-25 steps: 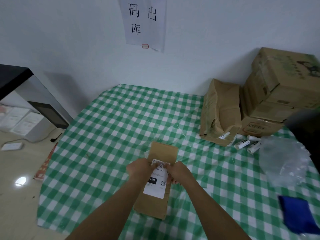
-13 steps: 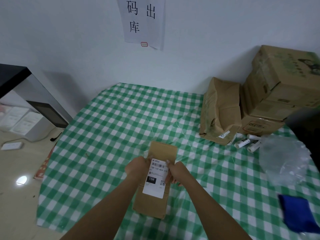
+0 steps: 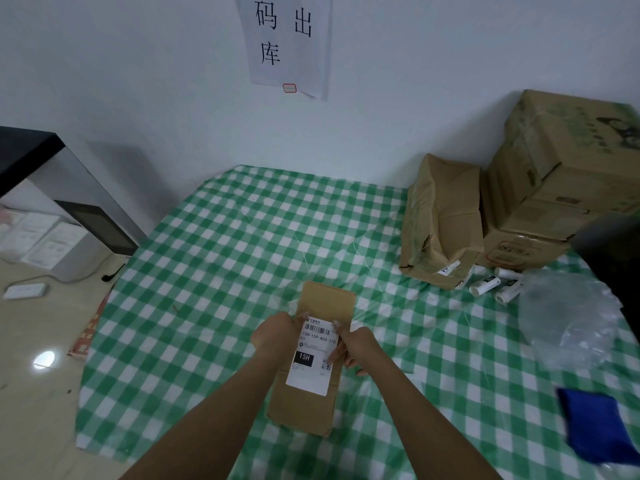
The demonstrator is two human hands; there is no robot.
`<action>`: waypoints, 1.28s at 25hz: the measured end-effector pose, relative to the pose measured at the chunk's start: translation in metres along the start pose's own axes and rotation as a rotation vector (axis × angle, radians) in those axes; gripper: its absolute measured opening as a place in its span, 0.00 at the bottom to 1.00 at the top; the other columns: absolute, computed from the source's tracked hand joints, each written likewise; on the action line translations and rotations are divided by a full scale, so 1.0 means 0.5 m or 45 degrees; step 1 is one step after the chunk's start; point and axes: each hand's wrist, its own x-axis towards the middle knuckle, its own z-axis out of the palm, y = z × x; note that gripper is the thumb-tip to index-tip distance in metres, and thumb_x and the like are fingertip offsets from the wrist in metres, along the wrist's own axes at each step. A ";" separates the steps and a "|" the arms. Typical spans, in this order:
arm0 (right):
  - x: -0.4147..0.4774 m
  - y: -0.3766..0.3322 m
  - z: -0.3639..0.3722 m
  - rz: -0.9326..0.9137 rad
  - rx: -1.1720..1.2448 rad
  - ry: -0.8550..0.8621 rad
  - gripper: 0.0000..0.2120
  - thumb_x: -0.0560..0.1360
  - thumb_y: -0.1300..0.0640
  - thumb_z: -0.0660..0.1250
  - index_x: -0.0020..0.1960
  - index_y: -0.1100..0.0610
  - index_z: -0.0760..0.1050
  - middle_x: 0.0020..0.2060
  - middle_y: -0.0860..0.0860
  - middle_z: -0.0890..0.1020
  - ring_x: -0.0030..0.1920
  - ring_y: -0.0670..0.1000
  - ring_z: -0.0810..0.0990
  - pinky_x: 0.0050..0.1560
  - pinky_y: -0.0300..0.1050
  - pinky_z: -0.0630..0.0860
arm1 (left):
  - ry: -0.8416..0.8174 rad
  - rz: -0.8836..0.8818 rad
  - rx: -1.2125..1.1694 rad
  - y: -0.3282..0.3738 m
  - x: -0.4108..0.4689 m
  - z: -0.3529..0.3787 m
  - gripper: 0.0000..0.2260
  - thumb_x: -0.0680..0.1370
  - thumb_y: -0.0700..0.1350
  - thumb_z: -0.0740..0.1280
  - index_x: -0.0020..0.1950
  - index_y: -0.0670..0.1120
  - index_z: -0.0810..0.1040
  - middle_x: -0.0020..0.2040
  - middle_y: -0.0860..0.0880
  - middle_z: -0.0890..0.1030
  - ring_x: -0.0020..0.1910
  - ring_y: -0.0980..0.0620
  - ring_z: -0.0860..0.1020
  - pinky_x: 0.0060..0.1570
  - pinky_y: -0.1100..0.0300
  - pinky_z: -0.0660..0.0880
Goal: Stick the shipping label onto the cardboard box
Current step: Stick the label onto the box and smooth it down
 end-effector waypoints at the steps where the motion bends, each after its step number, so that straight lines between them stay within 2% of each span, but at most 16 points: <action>1: 0.001 0.002 0.001 0.010 0.013 -0.003 0.38 0.76 0.32 0.54 0.41 0.66 0.83 0.35 0.59 0.83 0.37 0.55 0.82 0.38 0.46 0.77 | 0.001 0.000 -0.001 0.000 0.000 0.001 0.25 0.79 0.66 0.51 0.43 0.46 0.74 0.39 0.49 0.79 0.39 0.50 0.78 0.37 0.58 0.71; 5: 0.010 0.006 0.007 0.027 0.054 0.033 0.38 0.78 0.34 0.53 0.46 0.68 0.82 0.35 0.60 0.83 0.35 0.54 0.81 0.41 0.48 0.79 | -0.012 0.029 0.030 0.000 -0.003 0.002 0.27 0.79 0.66 0.50 0.45 0.45 0.77 0.39 0.49 0.79 0.38 0.51 0.78 0.36 0.58 0.71; 8: 0.009 0.016 0.003 0.007 0.066 0.028 0.39 0.77 0.33 0.54 0.44 0.68 0.83 0.38 0.61 0.85 0.37 0.56 0.83 0.39 0.46 0.78 | -0.015 0.055 0.043 -0.003 -0.006 0.004 0.27 0.79 0.67 0.50 0.41 0.46 0.75 0.38 0.50 0.79 0.37 0.51 0.78 0.34 0.59 0.70; 11: 0.003 0.016 0.001 -0.091 0.011 0.055 0.39 0.72 0.30 0.60 0.41 0.67 0.84 0.33 0.57 0.86 0.31 0.51 0.82 0.34 0.41 0.77 | -0.016 0.048 0.036 -0.001 -0.011 0.006 0.27 0.75 0.71 0.54 0.35 0.49 0.73 0.35 0.51 0.79 0.34 0.52 0.78 0.31 0.61 0.68; 12: 0.005 0.015 0.005 -0.129 -0.025 0.072 0.39 0.69 0.28 0.62 0.40 0.67 0.84 0.31 0.55 0.86 0.29 0.50 0.81 0.34 0.43 0.77 | -0.009 0.046 0.048 0.000 -0.013 0.008 0.28 0.73 0.73 0.55 0.34 0.49 0.73 0.34 0.51 0.79 0.32 0.53 0.78 0.30 0.62 0.68; 15: 0.018 0.016 0.020 -0.179 -0.064 0.152 0.40 0.62 0.25 0.63 0.39 0.64 0.82 0.27 0.53 0.85 0.29 0.50 0.82 0.41 0.50 0.82 | 0.013 0.044 0.047 0.003 -0.015 0.011 0.29 0.70 0.75 0.56 0.34 0.49 0.74 0.33 0.51 0.81 0.31 0.53 0.78 0.29 0.62 0.68; 18: 0.010 0.012 0.024 -0.183 -0.083 0.166 0.35 0.71 0.31 0.60 0.35 0.63 0.82 0.26 0.52 0.84 0.32 0.51 0.83 0.48 0.52 0.82 | -0.038 0.051 -0.060 -0.003 -0.013 0.014 0.27 0.72 0.72 0.57 0.35 0.50 0.77 0.35 0.51 0.83 0.33 0.53 0.80 0.32 0.61 0.71; 20: 0.004 0.014 0.025 -0.178 -0.127 0.194 0.35 0.75 0.32 0.56 0.34 0.62 0.83 0.28 0.53 0.84 0.33 0.51 0.83 0.48 0.51 0.82 | -0.062 0.059 -0.173 -0.012 -0.011 0.015 0.24 0.75 0.69 0.58 0.38 0.50 0.78 0.32 0.53 0.80 0.32 0.53 0.80 0.33 0.60 0.72; 24: 0.000 0.018 0.031 -0.163 -0.262 0.365 0.38 0.75 0.30 0.49 0.40 0.61 0.81 0.34 0.53 0.84 0.37 0.52 0.83 0.48 0.50 0.81 | -0.055 0.092 -0.320 -0.022 -0.014 0.007 0.23 0.79 0.64 0.57 0.31 0.49 0.68 0.27 0.53 0.72 0.28 0.54 0.72 0.34 0.60 0.69; 28: -0.013 0.020 0.037 -0.145 -0.315 0.396 0.37 0.74 0.28 0.51 0.36 0.60 0.80 0.33 0.52 0.84 0.38 0.52 0.83 0.43 0.46 0.80 | -0.037 0.111 -0.204 -0.013 -0.030 0.006 0.19 0.78 0.65 0.57 0.40 0.53 0.76 0.33 0.54 0.79 0.34 0.54 0.79 0.35 0.60 0.73; 32: -0.014 0.023 0.044 -0.129 -0.367 0.394 0.37 0.66 0.23 0.59 0.39 0.59 0.81 0.34 0.52 0.84 0.36 0.52 0.83 0.38 0.44 0.77 | -0.017 0.107 -0.114 -0.006 -0.039 0.006 0.19 0.76 0.67 0.59 0.37 0.53 0.74 0.38 0.52 0.83 0.36 0.54 0.81 0.37 0.59 0.76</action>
